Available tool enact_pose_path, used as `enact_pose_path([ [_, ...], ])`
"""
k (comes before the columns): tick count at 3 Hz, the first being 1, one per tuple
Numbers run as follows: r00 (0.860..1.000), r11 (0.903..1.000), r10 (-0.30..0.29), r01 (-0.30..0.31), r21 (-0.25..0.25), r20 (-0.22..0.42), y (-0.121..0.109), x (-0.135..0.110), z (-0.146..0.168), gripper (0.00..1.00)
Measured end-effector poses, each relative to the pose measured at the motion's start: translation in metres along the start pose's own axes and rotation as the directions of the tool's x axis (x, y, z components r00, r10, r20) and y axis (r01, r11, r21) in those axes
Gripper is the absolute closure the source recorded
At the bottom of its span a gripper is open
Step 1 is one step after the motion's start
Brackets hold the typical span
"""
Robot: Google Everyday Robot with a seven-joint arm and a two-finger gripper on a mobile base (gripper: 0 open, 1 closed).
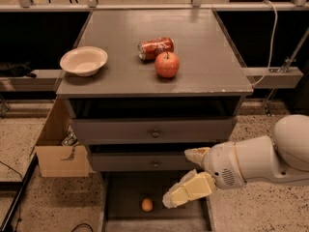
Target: Pick orange from bottom drawer and place on counter
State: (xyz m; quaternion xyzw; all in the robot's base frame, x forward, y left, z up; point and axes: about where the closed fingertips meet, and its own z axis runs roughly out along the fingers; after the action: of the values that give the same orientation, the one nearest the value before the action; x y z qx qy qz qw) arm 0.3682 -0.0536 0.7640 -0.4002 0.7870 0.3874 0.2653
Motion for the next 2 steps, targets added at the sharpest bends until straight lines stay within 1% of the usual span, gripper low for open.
enact_pose_path([
  [1,0.999,0.9986,0.047,-0.047,0.025,0.009,-0.024,0.015,0.024,0.00],
  [2,0.985,0.9754,0.152,-0.136,0.173,-0.084,-0.063,0.045,0.044,0.00],
])
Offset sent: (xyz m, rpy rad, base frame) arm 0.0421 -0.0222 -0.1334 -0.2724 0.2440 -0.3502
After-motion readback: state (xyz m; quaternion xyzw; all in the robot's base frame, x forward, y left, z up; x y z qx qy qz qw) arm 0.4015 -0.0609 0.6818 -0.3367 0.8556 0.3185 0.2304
